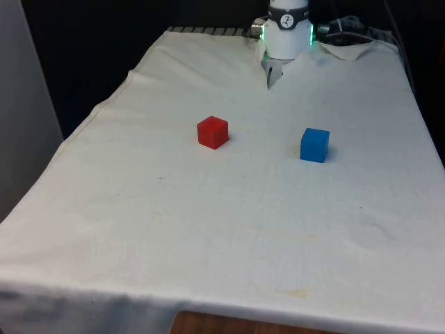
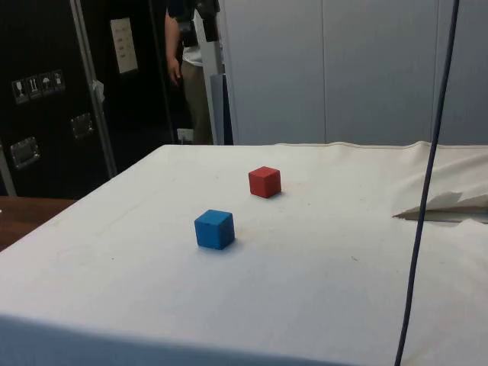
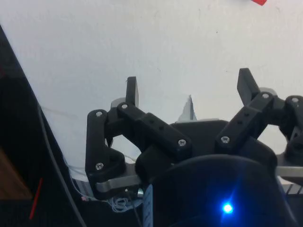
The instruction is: Stack the two cubes.
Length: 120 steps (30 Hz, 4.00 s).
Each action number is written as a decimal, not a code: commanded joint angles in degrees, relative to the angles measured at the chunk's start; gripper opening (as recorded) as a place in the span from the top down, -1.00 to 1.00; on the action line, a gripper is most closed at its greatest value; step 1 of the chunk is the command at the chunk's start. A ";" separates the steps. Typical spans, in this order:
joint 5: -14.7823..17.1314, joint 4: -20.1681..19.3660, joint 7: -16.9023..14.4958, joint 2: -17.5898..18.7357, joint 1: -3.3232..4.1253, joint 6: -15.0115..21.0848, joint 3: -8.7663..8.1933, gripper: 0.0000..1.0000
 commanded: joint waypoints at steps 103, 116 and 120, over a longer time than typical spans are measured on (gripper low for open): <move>4.41 -29.39 4.93 -0.34 -0.29 35.70 -8.88 -1.00; 4.35 -30.02 6.25 3.44 -0.23 40.11 -10.83 -1.00; 3.95 -30.08 6.65 4.13 -0.23 40.57 -10.94 -1.00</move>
